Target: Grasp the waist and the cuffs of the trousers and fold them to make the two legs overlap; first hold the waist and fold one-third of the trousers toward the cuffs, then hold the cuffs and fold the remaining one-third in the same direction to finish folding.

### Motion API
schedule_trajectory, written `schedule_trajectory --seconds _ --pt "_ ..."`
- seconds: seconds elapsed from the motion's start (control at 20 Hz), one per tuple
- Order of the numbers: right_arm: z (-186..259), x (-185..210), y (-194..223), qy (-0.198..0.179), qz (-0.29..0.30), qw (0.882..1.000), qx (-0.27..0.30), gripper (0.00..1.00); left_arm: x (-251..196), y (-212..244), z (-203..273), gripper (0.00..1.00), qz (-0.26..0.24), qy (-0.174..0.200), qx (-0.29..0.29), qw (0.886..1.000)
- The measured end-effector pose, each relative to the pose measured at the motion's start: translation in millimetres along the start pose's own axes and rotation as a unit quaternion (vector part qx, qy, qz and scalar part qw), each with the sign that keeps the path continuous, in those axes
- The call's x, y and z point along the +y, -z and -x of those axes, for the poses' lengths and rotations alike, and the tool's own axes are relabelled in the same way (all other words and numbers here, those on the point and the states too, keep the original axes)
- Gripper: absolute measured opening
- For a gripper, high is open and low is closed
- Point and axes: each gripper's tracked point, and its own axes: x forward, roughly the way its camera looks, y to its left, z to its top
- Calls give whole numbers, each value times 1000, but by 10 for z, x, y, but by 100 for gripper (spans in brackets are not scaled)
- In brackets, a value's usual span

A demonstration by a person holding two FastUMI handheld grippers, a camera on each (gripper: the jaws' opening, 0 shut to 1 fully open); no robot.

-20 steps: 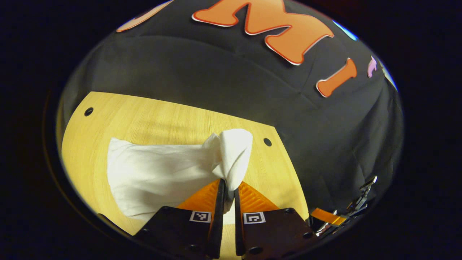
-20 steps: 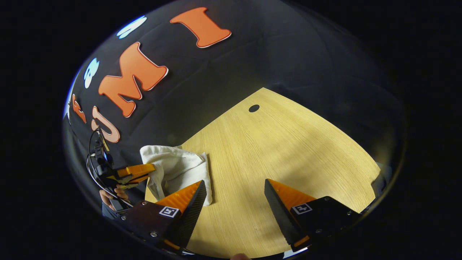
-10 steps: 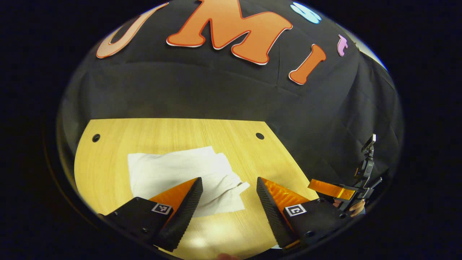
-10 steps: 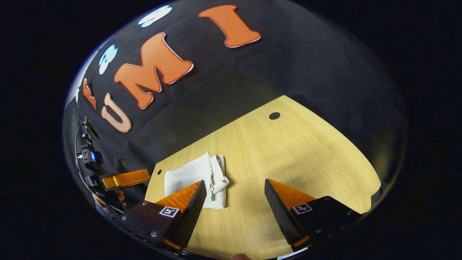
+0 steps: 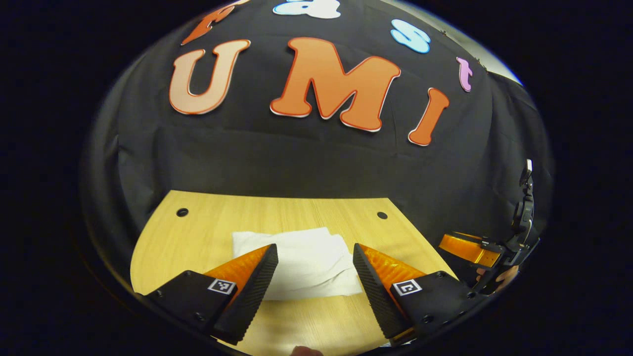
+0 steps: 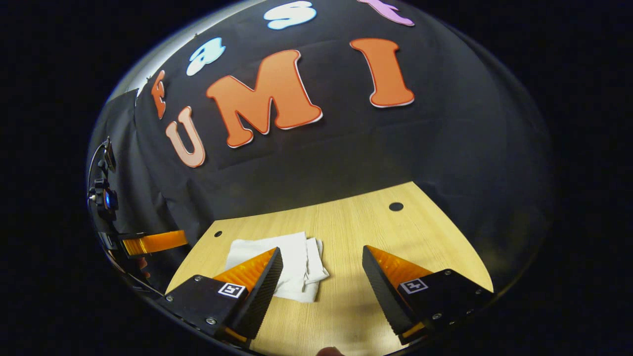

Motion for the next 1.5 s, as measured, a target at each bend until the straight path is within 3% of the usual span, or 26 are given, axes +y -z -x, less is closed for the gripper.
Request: schedule_trajectory --seconds 0.3,0.5,0.85,1.0,1.2,1.35,1.5 --pt "97 397 -241 -21 39 998 -37 98 126 -304 403 99 -25 -28 -66 997" --pt "157 615 -303 -41 50 997 -44 98 24 -307 598 99 -18 13 -67 997" --pt "257 828 -428 -54 64 995 -62 98 146 -371 891 99 -37 -23 -84 996" --pt "295 913 -479 -60 76 993 -74 98 274 -516 1017 99 -57 -59 -124 989" --pt "378 1136 -703 -83 88 984 -133 98 205 -667 1227 98 -49 -61 -210 974" --pt "399 1216 -762 -90 101 978 -158 98 205 -729 1242 96 -59 -66 -233 968" --pt "419 1253 -783 -88 114 975 -170 98 191 -739 1297 100 -61 -76 -250 963"
